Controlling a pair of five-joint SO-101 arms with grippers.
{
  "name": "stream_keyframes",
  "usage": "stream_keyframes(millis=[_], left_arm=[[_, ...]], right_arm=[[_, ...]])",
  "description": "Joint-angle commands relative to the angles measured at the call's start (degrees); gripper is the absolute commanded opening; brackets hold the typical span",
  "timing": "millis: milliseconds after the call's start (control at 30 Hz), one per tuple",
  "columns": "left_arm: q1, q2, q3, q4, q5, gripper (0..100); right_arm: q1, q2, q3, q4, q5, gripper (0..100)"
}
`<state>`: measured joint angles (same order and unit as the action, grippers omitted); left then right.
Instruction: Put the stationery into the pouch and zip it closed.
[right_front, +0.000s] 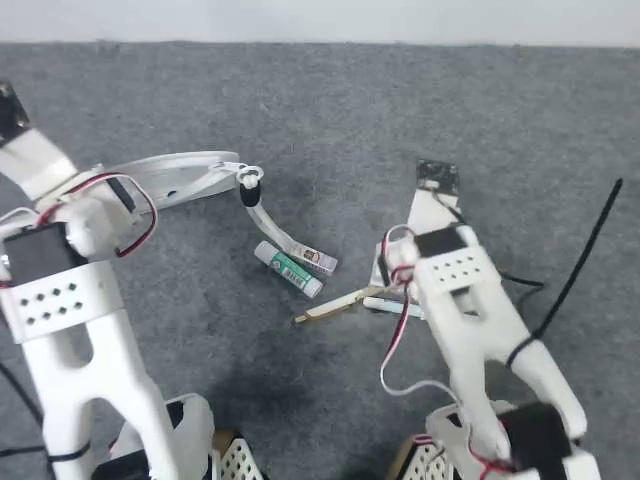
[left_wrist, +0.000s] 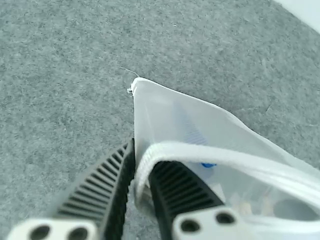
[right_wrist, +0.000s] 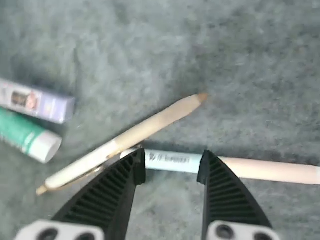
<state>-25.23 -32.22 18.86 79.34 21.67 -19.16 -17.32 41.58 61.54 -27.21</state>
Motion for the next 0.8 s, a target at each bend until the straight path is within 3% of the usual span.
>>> stream_keyframes(millis=[0, 633, 767], left_arm=[[-0.1, -0.4, -0.6, -1.8, 1.1, 1], [-0.1, -0.4, -0.5, -1.8, 1.1, 1], [-0.1, -0.4, -0.5, -1.8, 1.1, 1]], right_arm=[[1.2, 2.3, -4.8, 0.3, -0.7, 15.9], [1.1, 23.3, -15.7, -0.1, -3.5, 15.7], [1.1, 25.7, -17.3, -0.1, -3.5, 8.0]])
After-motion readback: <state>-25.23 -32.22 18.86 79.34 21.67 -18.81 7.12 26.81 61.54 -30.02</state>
